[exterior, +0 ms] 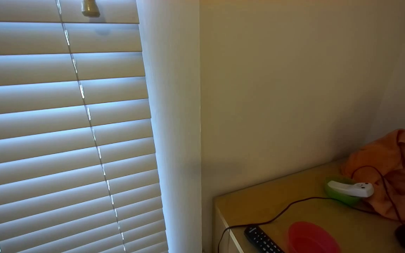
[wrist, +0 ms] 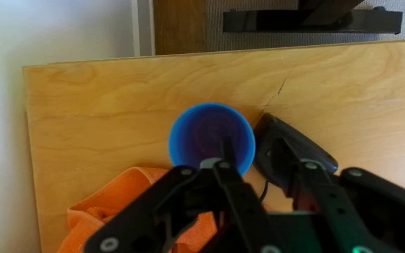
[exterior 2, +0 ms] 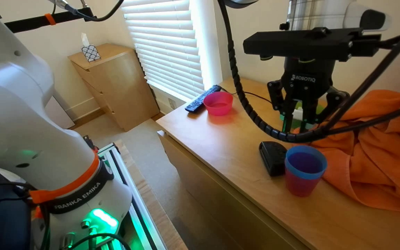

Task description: Put the blue cup in the pink cup

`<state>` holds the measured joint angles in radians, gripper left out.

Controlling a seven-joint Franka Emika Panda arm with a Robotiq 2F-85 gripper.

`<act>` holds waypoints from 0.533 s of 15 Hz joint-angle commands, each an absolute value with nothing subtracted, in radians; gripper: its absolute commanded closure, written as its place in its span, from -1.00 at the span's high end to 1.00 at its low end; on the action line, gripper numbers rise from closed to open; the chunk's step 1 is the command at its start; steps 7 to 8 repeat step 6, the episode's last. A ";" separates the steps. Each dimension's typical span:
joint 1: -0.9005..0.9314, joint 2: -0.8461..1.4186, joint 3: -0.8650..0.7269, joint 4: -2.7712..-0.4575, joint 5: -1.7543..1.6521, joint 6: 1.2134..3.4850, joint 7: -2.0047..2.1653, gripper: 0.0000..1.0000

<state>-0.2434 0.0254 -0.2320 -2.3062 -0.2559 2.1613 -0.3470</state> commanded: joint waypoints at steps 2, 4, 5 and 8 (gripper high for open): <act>-0.248 -0.010 -0.238 -2.317 -0.229 2.139 -0.386 0.47; -0.254 -0.031 -0.244 -2.329 -0.192 2.180 -0.428 0.78; -0.255 -0.040 -0.246 -2.334 -0.166 2.192 -0.456 0.90; -0.246 0.003 -0.238 -2.303 -0.213 2.168 -0.397 0.58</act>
